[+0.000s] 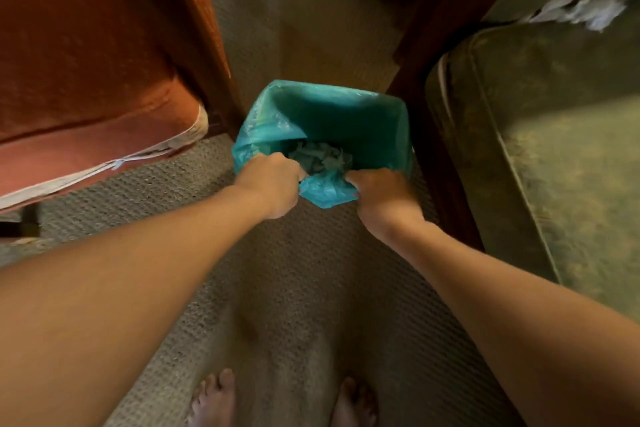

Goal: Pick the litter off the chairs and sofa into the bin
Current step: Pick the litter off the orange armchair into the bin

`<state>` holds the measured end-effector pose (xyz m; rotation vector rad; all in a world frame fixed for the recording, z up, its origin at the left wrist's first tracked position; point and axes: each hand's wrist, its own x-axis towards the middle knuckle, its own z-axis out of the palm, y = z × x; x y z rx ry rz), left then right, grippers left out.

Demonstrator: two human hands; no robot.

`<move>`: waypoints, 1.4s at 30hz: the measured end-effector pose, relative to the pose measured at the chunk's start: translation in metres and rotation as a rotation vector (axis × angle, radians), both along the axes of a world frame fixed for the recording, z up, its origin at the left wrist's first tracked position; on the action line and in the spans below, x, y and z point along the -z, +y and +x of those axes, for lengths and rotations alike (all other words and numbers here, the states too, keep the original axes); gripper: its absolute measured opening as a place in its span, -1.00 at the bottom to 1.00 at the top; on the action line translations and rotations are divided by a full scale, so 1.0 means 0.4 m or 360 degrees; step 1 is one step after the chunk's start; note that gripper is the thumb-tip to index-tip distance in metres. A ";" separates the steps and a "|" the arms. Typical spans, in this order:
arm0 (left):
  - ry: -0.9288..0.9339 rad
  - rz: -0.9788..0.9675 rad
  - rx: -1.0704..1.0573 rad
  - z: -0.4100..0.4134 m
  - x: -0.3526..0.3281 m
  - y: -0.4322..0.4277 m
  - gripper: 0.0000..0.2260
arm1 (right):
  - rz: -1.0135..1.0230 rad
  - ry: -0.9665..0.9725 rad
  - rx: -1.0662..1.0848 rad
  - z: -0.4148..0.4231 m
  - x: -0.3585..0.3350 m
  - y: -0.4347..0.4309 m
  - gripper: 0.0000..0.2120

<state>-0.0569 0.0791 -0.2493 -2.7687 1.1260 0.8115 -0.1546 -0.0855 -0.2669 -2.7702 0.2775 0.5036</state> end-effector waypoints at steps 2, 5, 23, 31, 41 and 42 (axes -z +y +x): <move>0.0039 -0.0119 -0.0059 -0.018 -0.011 0.025 -0.88 | -0.0080 -0.0137 -0.0035 -0.026 -0.011 0.000 -0.68; 0.0117 -0.0328 -0.0084 -0.053 -0.046 0.081 -0.87 | -0.0149 -0.0303 -0.0077 -0.059 -0.070 0.023 -0.75; -0.0239 -0.0583 -0.0596 -0.229 -0.501 0.800 -0.89 | 0.0340 -0.0348 -0.0531 -0.060 -0.553 0.630 -0.69; -0.0624 -0.0466 -0.0728 -0.145 -0.654 1.080 -0.70 | 0.0538 -0.0557 -0.0493 0.072 -0.657 0.963 -0.65; -0.0680 -0.0551 -0.0809 -0.045 -0.672 1.236 -0.64 | 0.1088 -0.0186 -0.0809 0.275 -0.746 1.016 -0.46; -0.0692 -0.0562 -0.0836 -0.037 -0.669 1.240 -0.63 | 0.1020 -0.0241 -0.0787 0.297 -0.742 0.989 -0.46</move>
